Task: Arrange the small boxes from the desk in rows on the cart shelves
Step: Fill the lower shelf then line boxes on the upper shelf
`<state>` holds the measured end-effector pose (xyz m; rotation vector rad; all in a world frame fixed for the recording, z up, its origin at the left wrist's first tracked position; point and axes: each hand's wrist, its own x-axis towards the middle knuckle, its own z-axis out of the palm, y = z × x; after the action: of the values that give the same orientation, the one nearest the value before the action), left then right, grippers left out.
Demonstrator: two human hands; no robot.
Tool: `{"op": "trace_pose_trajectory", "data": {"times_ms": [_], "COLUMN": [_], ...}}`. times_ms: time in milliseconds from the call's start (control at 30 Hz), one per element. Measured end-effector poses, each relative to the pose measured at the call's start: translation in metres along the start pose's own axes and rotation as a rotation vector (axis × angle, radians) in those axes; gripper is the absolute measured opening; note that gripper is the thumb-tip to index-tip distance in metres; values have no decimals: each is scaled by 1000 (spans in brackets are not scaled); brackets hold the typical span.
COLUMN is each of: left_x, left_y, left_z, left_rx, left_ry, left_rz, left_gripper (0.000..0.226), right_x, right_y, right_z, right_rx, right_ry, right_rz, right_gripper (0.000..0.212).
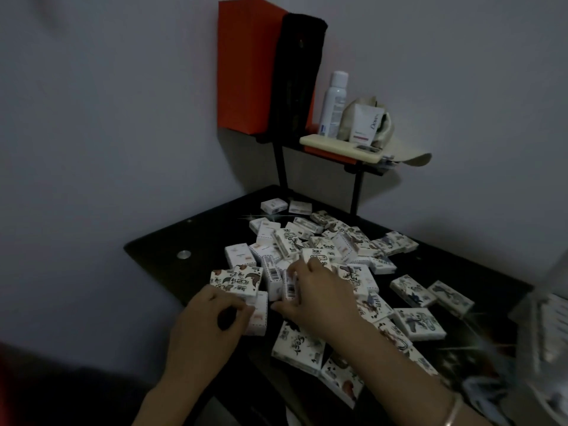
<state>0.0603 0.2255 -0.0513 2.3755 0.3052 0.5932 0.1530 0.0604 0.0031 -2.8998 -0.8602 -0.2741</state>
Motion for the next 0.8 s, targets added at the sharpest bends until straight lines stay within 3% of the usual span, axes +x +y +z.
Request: {"op": "trace_pose_trajectory", "data": {"times_ms": [133, 367, 633, 800], "left_x": [6, 22, 29, 28], "left_y": [6, 15, 30, 47], "left_z": [7, 7, 7, -3], "left_rx": [76, 119, -102, -384], "left_ry": [-39, -193, -229, -218], "left_rz": [-36, -54, -62, -80], "left_gripper": [31, 59, 58, 33], "right_x": [3, 8, -12, -32], "right_y": [-6, 7, 40, 52], "right_z": [1, -14, -36, -57], "right_rx": [-7, 406, 1038, 1221], "right_ry": [12, 3, -29, -70], "right_rz": [40, 310, 373, 341], "right_gripper": [55, 47, 26, 23]}}
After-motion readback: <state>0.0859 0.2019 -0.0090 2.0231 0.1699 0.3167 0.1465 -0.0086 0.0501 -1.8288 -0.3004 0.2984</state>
